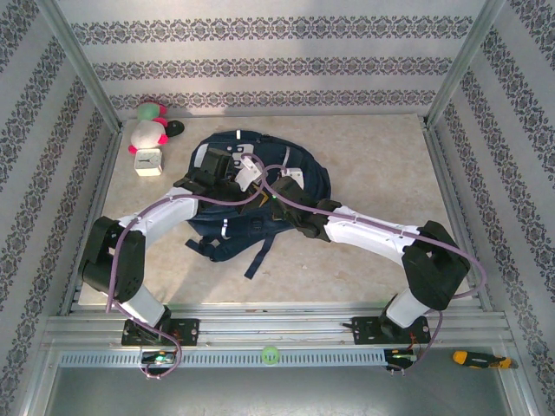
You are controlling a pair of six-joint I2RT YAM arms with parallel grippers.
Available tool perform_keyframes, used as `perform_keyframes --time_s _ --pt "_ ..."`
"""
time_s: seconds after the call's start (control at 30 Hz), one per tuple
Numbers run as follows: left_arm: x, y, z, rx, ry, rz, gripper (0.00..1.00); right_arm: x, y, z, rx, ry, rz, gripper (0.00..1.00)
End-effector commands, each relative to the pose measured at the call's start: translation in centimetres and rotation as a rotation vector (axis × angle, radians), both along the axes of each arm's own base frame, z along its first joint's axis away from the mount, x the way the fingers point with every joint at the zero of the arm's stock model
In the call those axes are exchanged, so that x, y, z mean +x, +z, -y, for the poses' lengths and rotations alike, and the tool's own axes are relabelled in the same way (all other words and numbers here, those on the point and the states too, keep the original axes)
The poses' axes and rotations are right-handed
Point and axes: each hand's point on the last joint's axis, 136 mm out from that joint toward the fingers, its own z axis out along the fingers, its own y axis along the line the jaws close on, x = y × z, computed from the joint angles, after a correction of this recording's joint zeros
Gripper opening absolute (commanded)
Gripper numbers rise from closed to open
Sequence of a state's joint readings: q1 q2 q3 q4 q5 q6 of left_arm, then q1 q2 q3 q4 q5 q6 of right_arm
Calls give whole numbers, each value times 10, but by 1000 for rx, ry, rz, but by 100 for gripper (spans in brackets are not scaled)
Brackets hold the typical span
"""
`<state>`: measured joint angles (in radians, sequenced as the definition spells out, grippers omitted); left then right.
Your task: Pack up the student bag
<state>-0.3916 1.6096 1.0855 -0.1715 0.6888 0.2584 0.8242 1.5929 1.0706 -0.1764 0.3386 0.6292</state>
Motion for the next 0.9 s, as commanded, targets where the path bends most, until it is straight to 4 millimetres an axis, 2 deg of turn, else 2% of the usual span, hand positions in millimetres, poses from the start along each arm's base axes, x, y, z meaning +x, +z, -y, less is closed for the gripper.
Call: perform_keyframes --time_s 0.0,0.23,0.4,0.53,0.6,0.63,0.67,0.77,0.87 --pt "-10 11 7 -14 -64 2 0 14 5 29 -52 -81 28 1" --pt "-17 -9 -24 142 -117 67 0 1 5 69 13 -9 -45 0" --pt "-28 -15 -39 221 -181 117 0 -3 -2 86 78 109 -109 0" --pt "-41 -12 -36 199 -243 148 0 0 -7 79 146 209 -142 0" --pt "-41 -11 -37 188 -225 150 0 0 -8 73 159 245 -155 0" --pt "-39 -11 -39 193 -197 147 5 -2 -8 69 165 261 -158 0" --pt "-36 -11 -41 198 -158 141 14 -4 -8 66 169 277 -158 0" --pt "-25 -7 -51 183 20 93 48 -14 -12 58 184 297 -170 0" --pt "-17 6 -64 96 235 5 67 -25 -19 52 199 303 -187 0"
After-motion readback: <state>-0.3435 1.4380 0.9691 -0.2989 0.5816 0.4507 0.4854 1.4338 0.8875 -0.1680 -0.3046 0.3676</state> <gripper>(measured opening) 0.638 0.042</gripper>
